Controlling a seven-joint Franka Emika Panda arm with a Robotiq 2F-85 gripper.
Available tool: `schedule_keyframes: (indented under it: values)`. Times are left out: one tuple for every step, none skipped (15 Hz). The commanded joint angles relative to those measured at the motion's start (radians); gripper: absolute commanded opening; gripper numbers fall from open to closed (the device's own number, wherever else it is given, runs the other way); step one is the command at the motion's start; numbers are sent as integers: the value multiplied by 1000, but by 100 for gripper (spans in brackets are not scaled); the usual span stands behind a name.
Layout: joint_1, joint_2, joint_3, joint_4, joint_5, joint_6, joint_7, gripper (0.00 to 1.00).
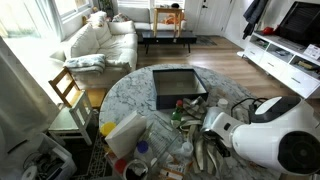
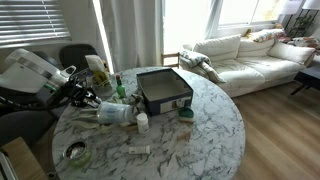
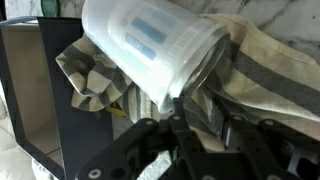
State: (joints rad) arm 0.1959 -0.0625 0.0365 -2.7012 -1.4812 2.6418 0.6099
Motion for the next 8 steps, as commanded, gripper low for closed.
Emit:
schedule_keyframes:
  values:
    - [2, 47, 5, 25, -78, -38, 77, 31]
    - [2, 53, 5, 29, -96, -48, 95, 31]
    - [2, 60, 4, 32, -111, -53, 109, 31]
    - [2, 66, 4, 36, -125, -60, 122, 30]
    - [2, 73, 3, 40, -139, -68, 136, 30]
    - [2, 79, 3, 43, -151, -76, 147, 30]
    - [2, 85, 3, 46, -161, -81, 160, 30]
    - [2, 90, 2, 49, -172, -86, 171, 30]
